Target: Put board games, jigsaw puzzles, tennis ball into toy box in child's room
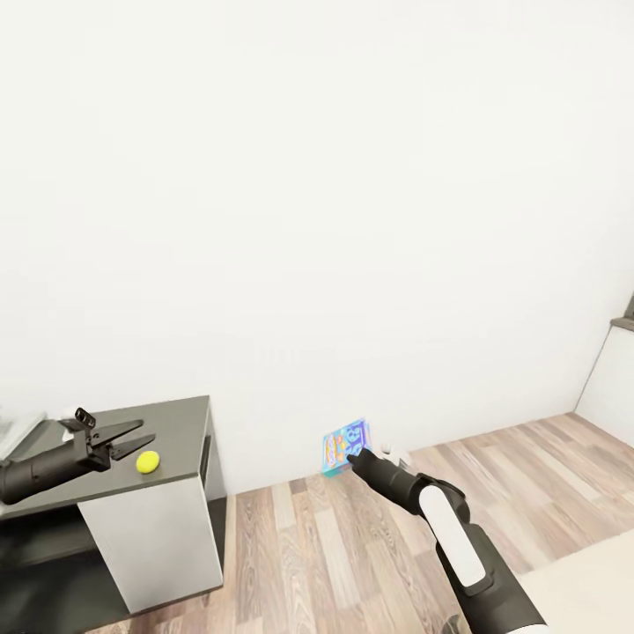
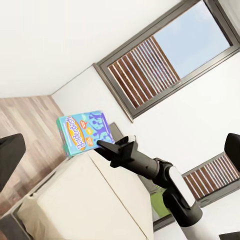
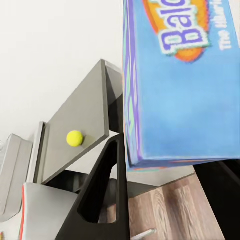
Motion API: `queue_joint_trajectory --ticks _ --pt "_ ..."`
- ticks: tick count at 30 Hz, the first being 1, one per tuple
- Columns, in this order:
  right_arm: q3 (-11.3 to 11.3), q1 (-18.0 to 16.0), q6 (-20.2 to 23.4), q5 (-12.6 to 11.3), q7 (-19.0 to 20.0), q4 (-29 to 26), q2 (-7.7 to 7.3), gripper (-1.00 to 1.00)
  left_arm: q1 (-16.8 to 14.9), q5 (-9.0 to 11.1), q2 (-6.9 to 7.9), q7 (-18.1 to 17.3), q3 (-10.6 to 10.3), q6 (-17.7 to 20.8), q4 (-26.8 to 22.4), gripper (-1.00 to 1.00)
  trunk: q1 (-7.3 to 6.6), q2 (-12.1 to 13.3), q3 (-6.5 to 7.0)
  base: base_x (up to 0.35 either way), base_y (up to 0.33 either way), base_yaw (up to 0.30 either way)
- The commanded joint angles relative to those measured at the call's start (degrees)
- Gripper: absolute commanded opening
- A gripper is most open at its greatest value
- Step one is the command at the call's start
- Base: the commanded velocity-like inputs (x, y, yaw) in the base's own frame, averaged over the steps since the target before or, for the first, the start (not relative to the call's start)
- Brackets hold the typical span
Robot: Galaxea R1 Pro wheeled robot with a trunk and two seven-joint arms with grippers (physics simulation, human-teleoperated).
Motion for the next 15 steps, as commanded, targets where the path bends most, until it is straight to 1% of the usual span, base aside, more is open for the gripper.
queue_joint_trajectory --ticks 1,3,6,15 --pt "-0.01 -0.04 0.20 -0.31 -0.16 -0.05 0.01 -1.00 -0.05 -0.02 0.01 -0.22 -0.01 0.61 0.00 1.00 0.06 -0.11 -0.12 0.291 -0.011 0.286" --pt "0.07 -0.09 0.20 -0.31 -0.18 -0.06 0.01 -1.00 -0.05 0.01 0.01 -0.22 -0.01 0.61 -0.04 1.00 0.06 -0.11 -0.12 0.230 0.005 0.287" --pt "0.15 -0.07 0.20 -0.31 -0.21 -0.08 0.01 -1.00 -0.05 0.02 0.01 -0.22 -0.02 0.61 -0.02 1.00 0.06 -0.11 -0.12 0.121 0.002 0.288" --pt "0.27 -0.07 0.20 -0.31 -0.29 -0.10 0.01 -1.00 -0.05 0.02 0.01 -0.22 -0.02 0.61 -0.01 1.00 0.06 -0.11 -0.12 0.018 0.000 0.289"
